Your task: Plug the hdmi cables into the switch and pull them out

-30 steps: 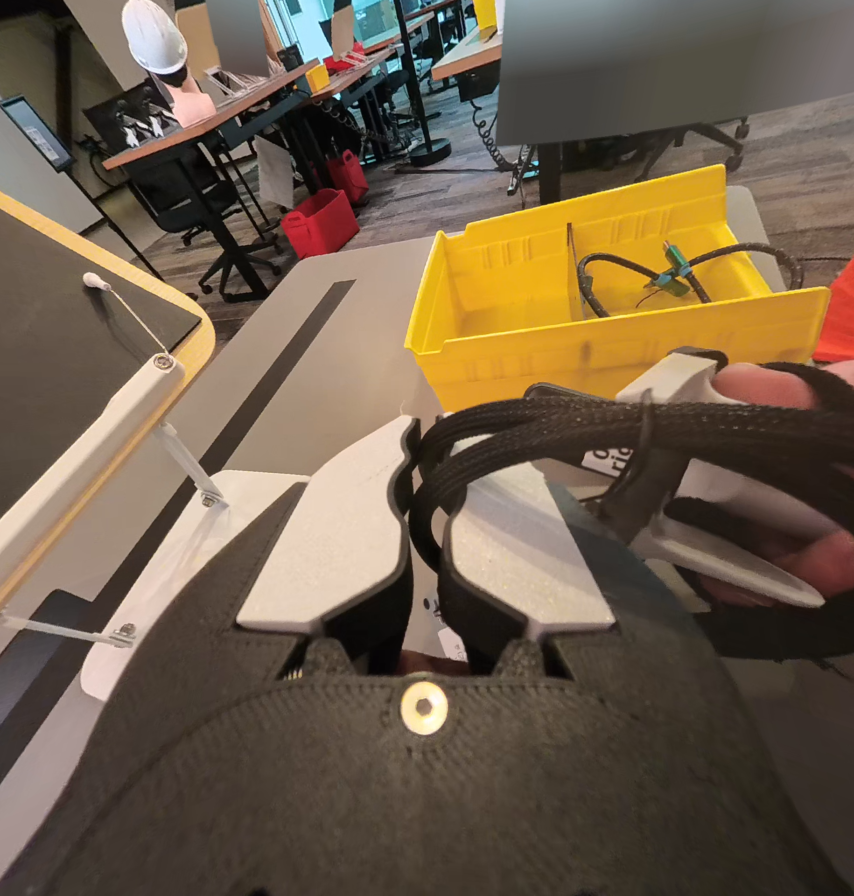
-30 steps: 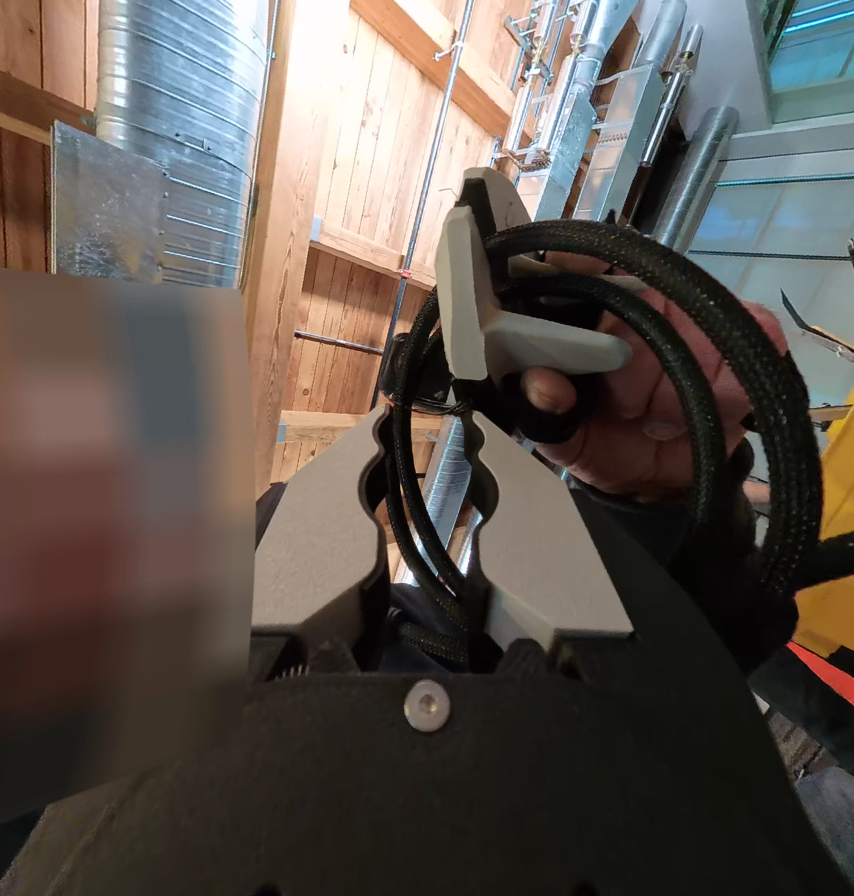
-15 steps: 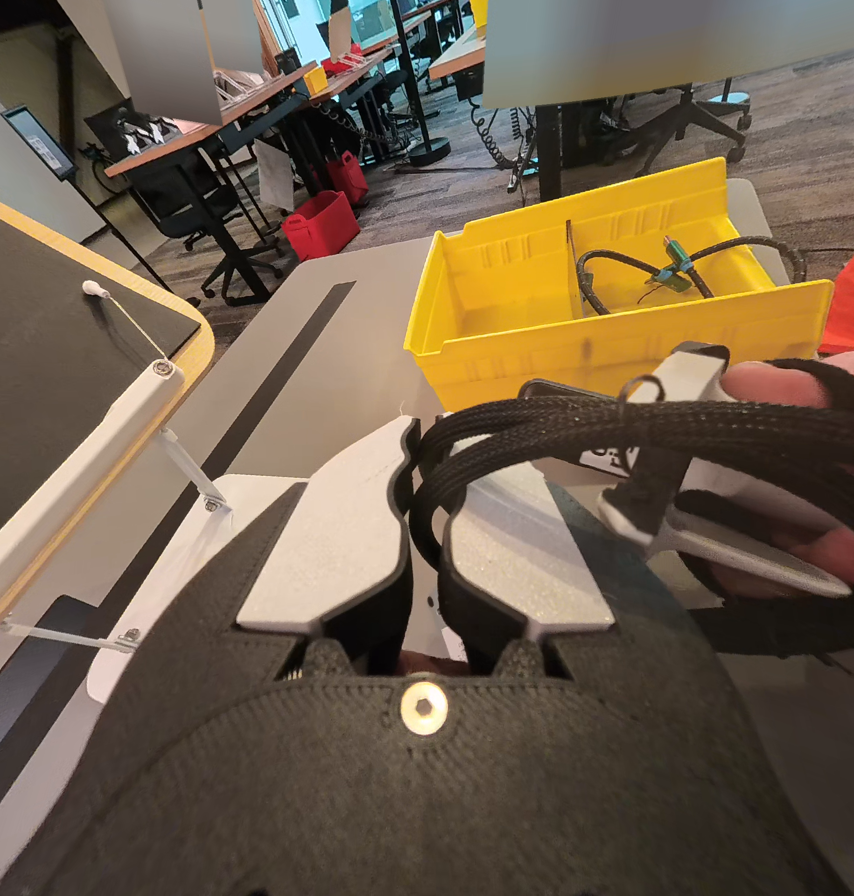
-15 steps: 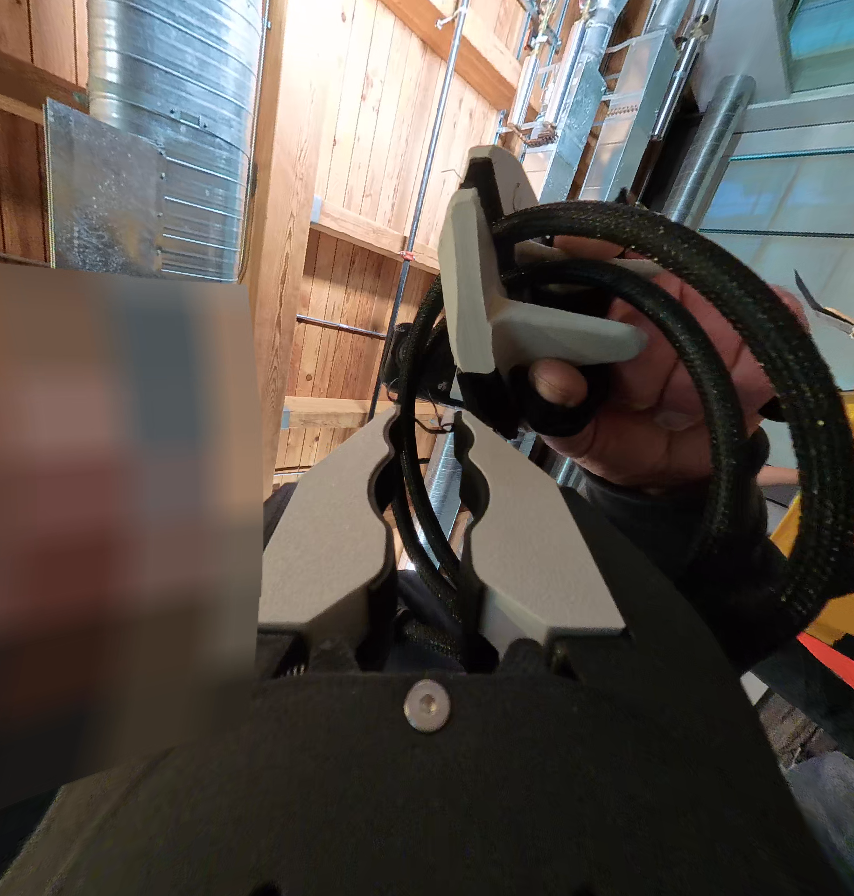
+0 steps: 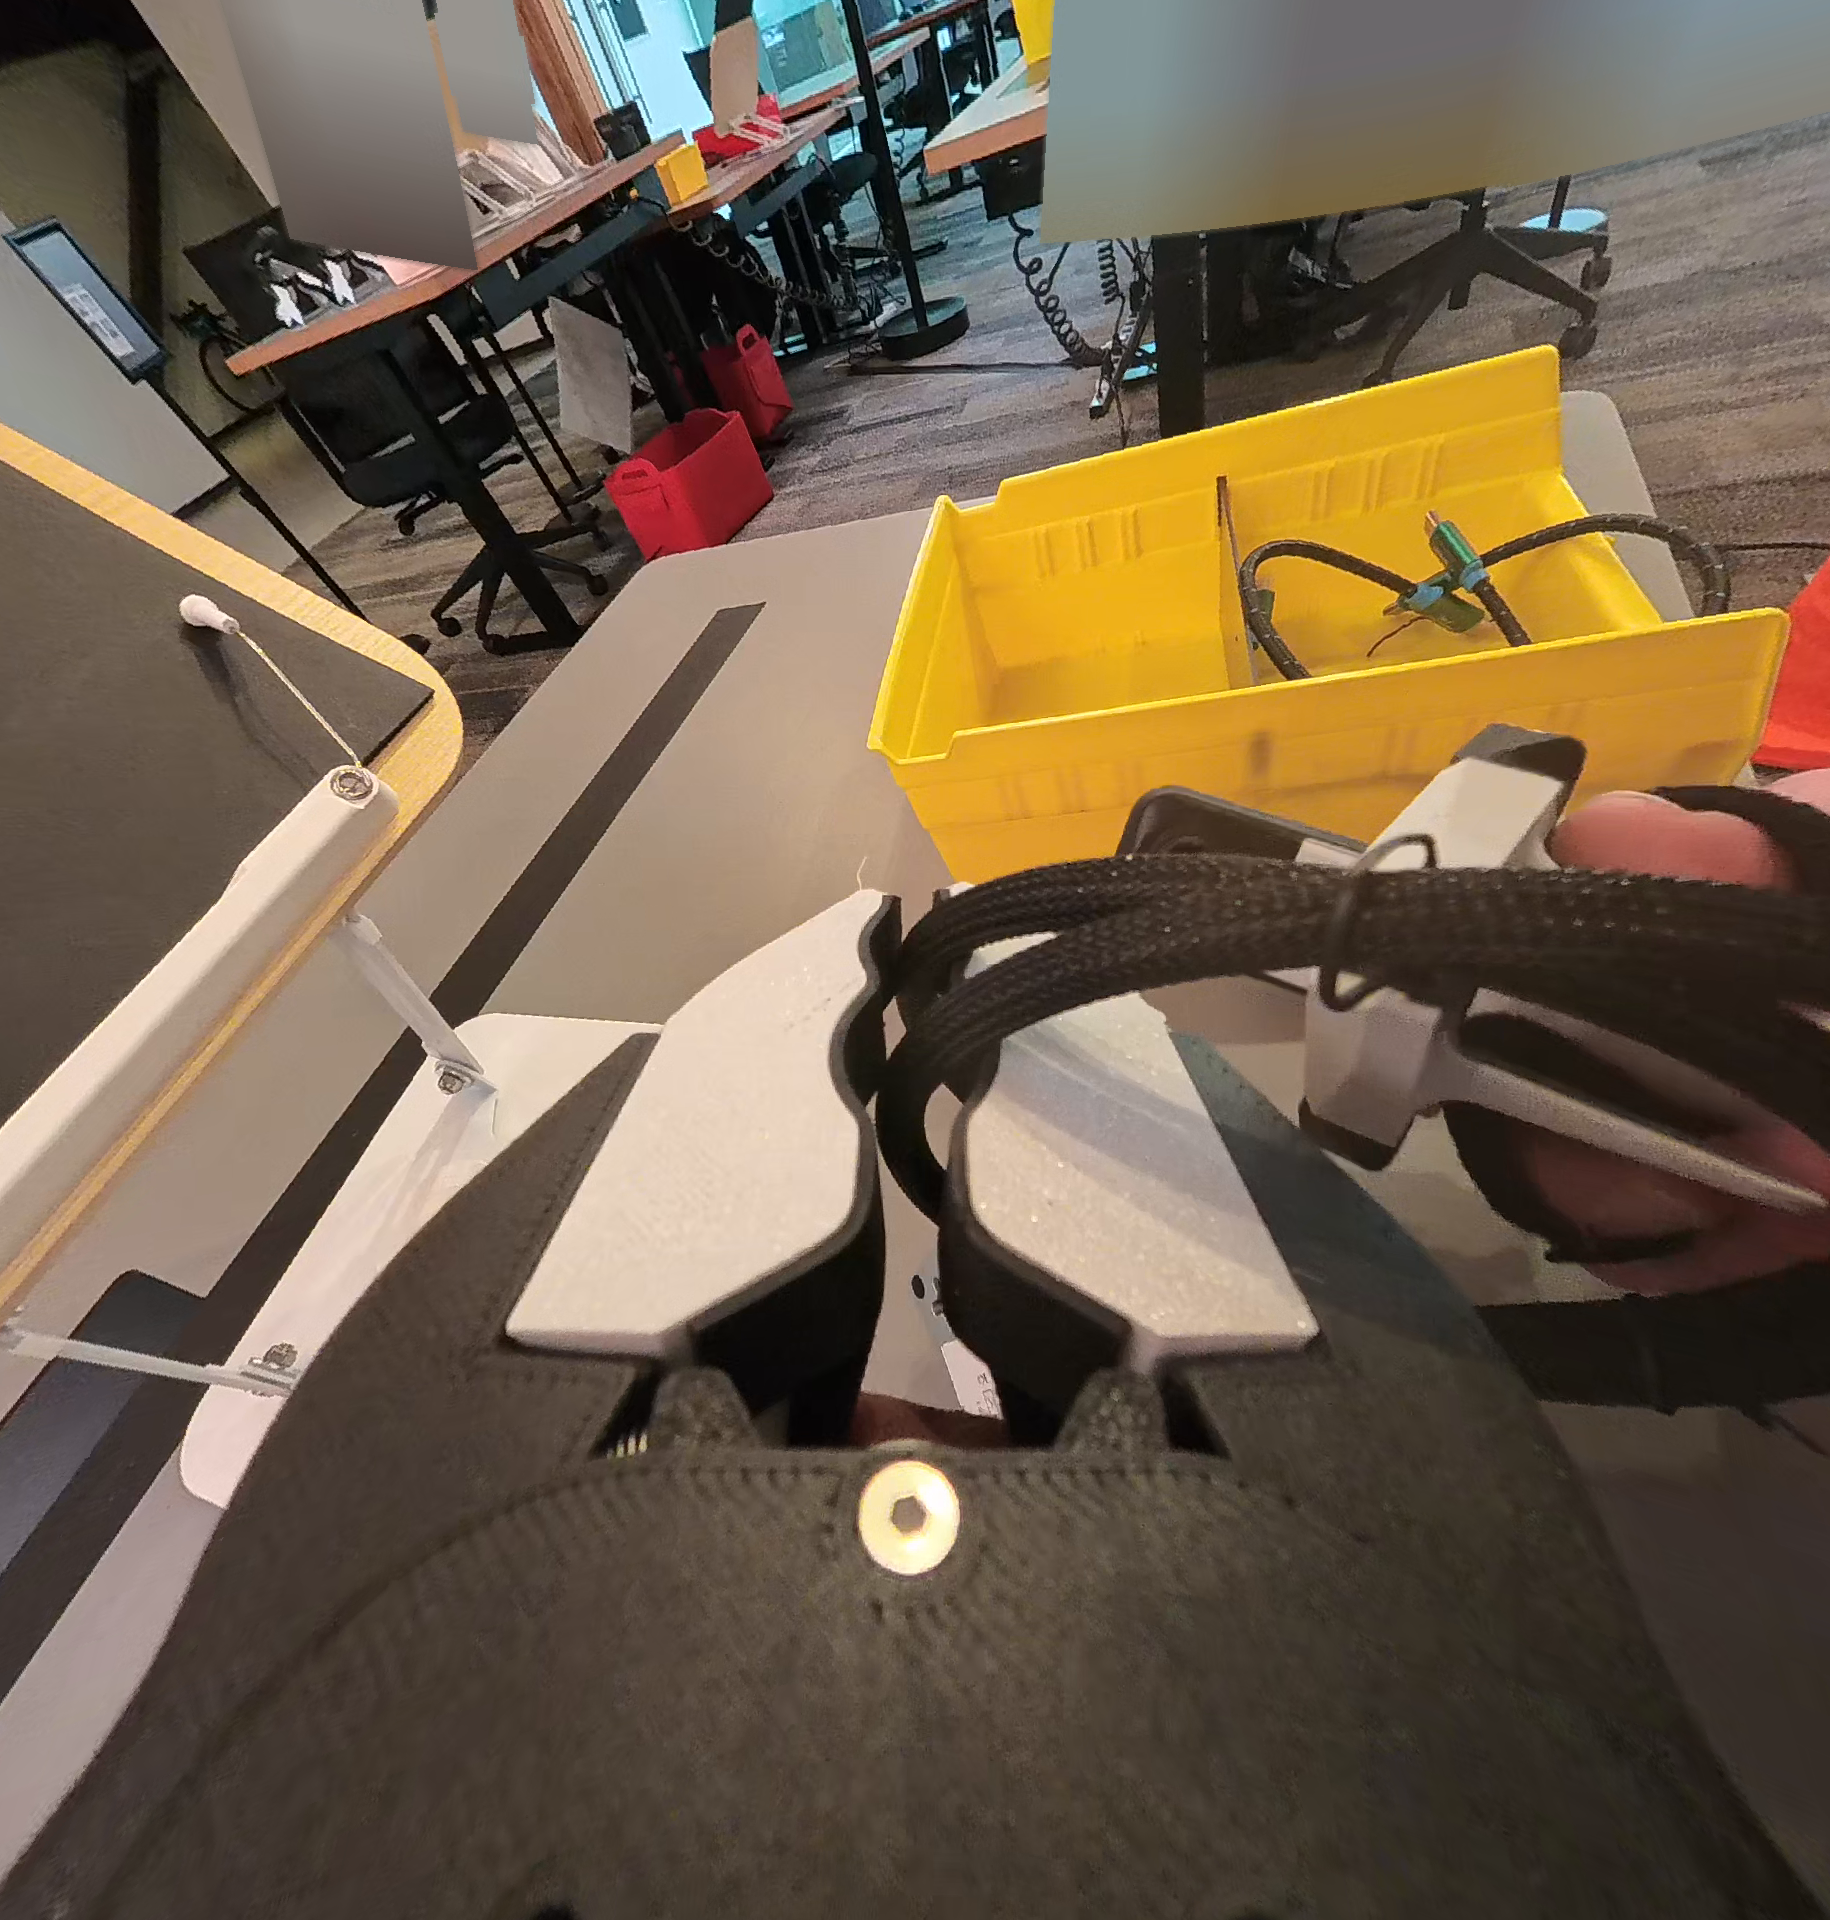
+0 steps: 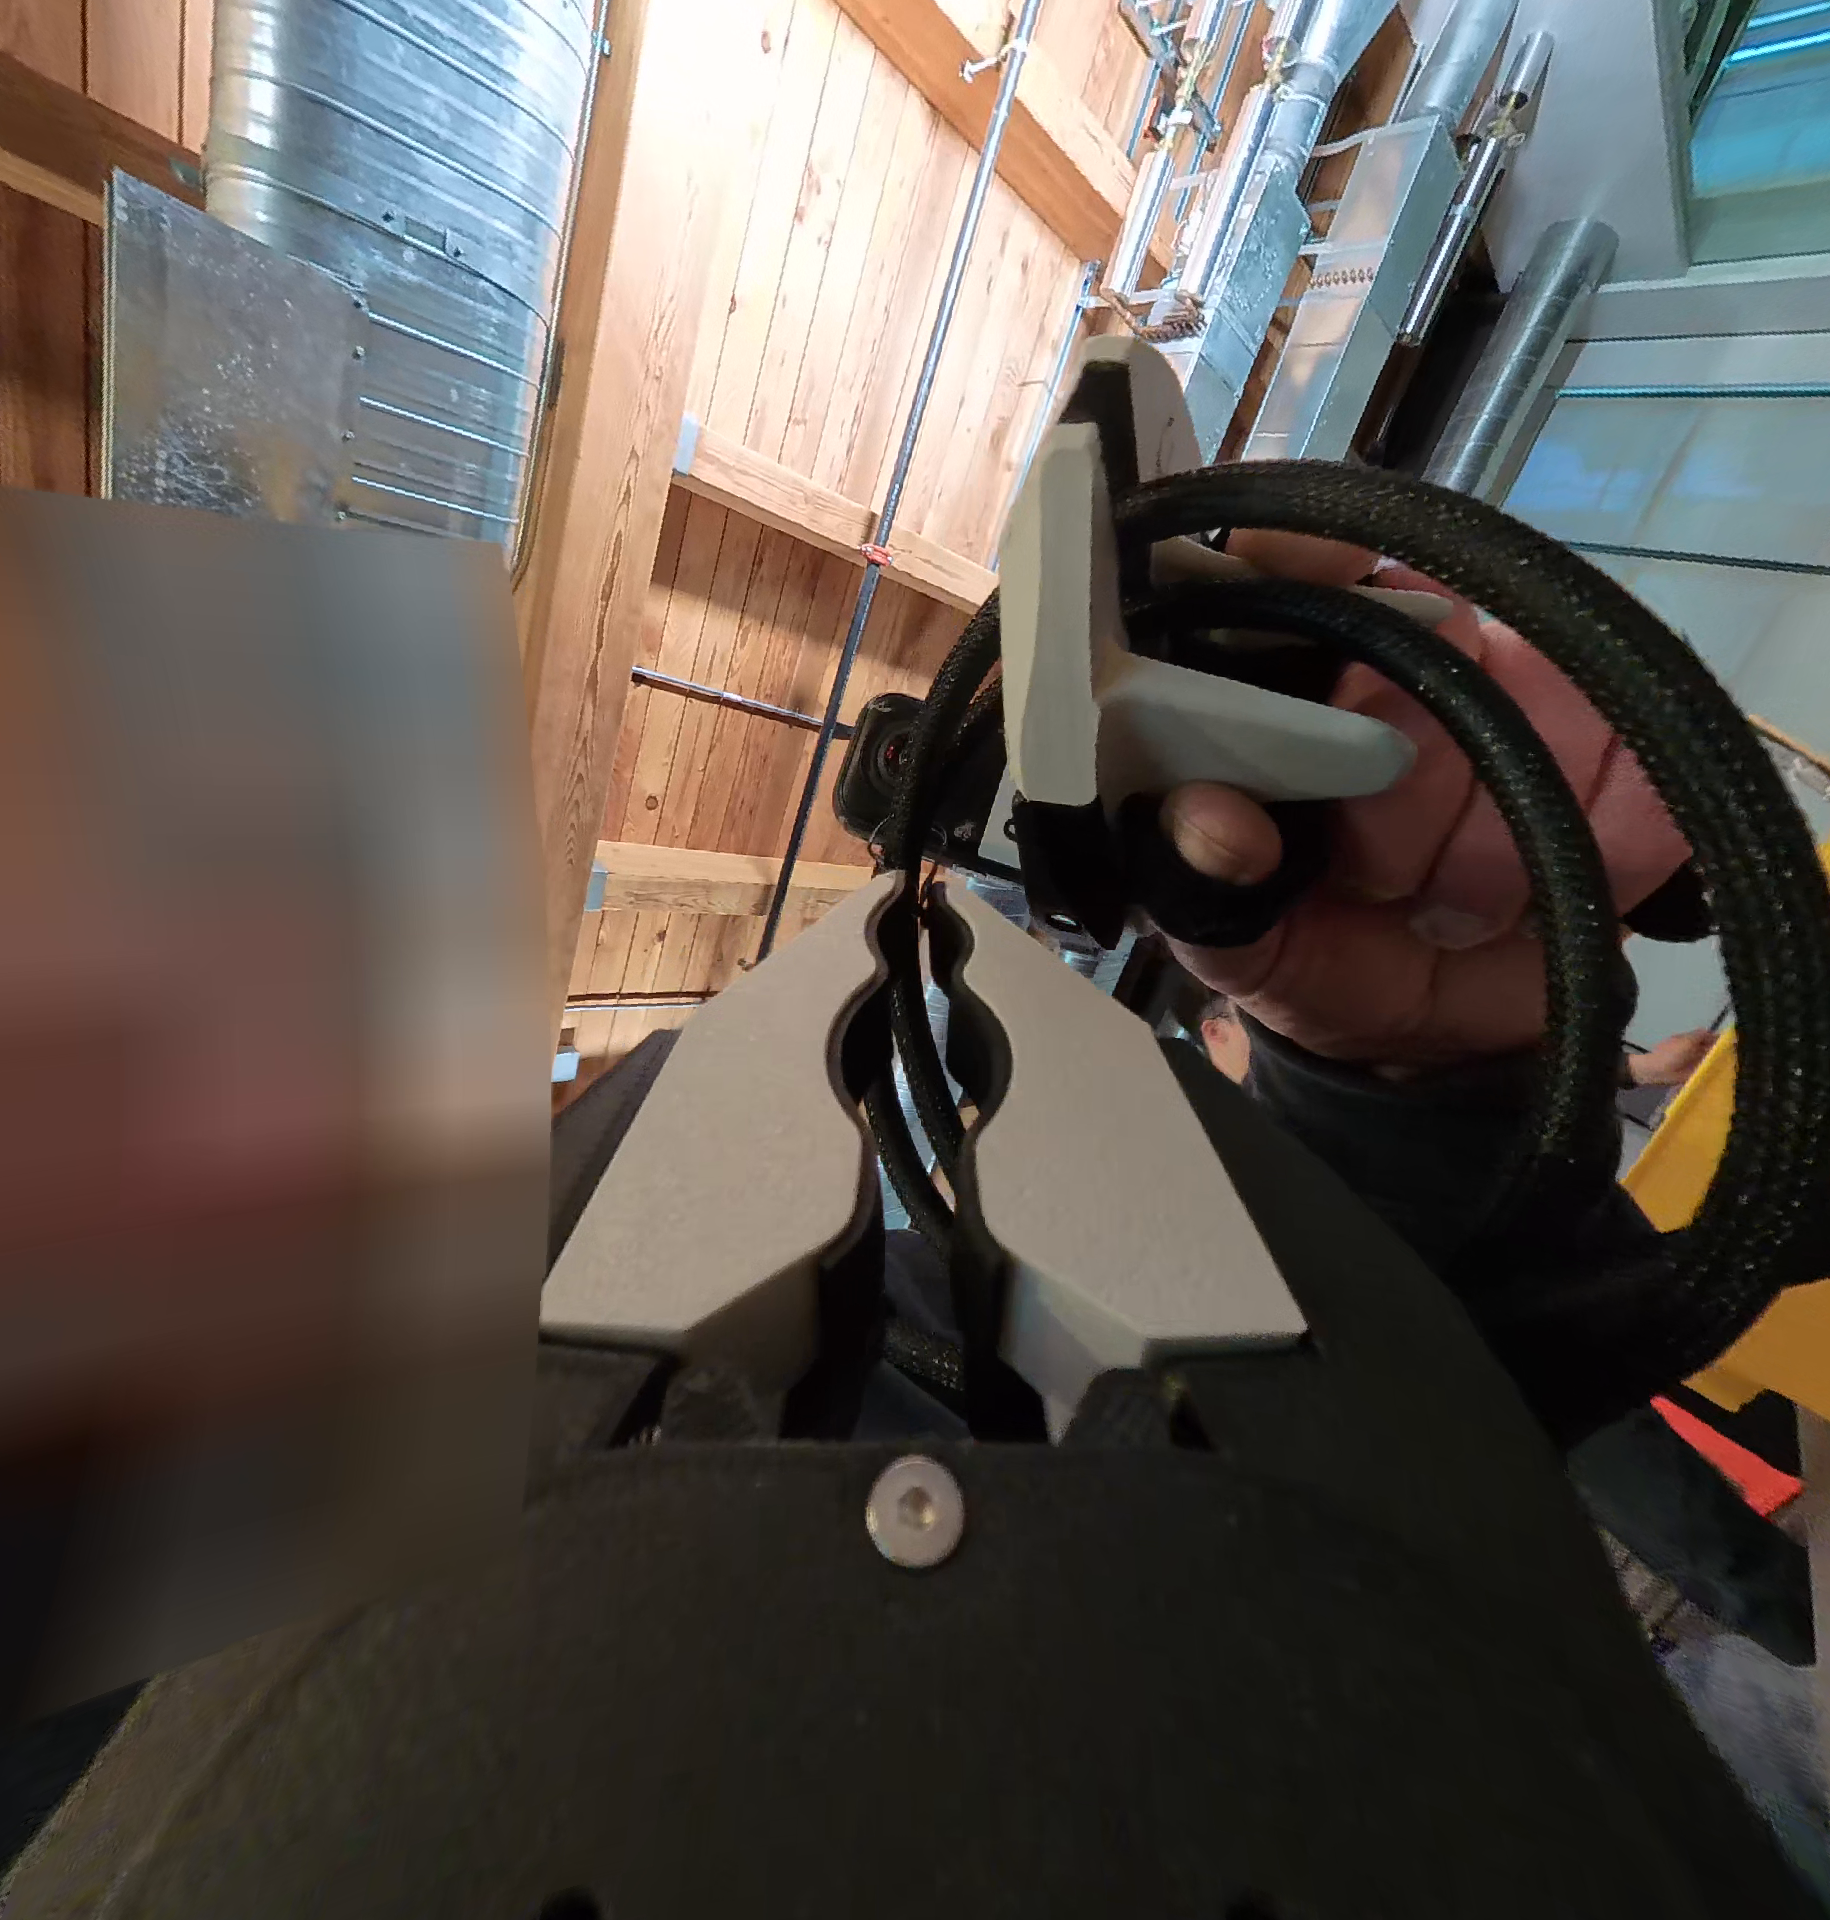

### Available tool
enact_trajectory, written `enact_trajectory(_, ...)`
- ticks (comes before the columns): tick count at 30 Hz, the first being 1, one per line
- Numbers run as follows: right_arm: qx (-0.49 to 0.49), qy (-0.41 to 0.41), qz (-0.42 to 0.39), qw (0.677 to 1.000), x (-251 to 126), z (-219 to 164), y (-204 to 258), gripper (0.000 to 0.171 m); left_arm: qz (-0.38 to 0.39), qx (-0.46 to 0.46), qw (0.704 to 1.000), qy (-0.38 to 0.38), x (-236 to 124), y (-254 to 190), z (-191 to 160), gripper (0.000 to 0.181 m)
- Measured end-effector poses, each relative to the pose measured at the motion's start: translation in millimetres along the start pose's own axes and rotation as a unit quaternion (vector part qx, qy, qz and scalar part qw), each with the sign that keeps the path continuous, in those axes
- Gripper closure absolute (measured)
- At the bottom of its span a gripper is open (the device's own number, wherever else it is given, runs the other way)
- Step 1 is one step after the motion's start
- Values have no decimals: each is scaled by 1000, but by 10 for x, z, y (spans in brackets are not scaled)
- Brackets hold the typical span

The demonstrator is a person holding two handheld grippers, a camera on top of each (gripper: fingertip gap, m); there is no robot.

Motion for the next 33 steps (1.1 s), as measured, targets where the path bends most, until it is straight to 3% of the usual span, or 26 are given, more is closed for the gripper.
enact_trajectory(1, -8, 2, -6, 1000, -1, 1, 2, 171, -1, -1, 1000, 1, 1, 0, -2, 177)
enact_trajectory(11, -163, 60, -95, 980, 32, 7, 46, 171, -22, -31, 999, 26, -30, -24, -46, 177)
enact_trajectory(15, -292, 120, -152, 937, 74, -12, 74, 171, -50, -61, 996, 52, -76, -67, -102, 177)
enact_trajectory(23, -543, 237, -248, 767, 142, -33, 41, 171, -123, -139, 977, 102, -159, -163, -227, 177)
enact_trajectory(27, -636, 284, -279, 661, 150, -30, 11, 171, -163, -177, 963, 120, -188, -233, -302, 177)
enact_trajectory(31, -719, 328, -306, 531, 158, -8, -12, 171, -194, -212, 949, 127, -197, -279, -345, 177)
enact_trajectory(33, -741, 339, -315, 485, 160, 5, -25, 171, -210, -229, 942, 128, -198, -304, -365, 177)
Point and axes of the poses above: each gripper's, where its closed fingertips meet, x out along the fingers, z out of its top, y = z × x across the jaws, the point moved 2 cm from there along -x, back along the fingers, and after that the axes turned 5 degrees about -x, right-handed, at the moved point
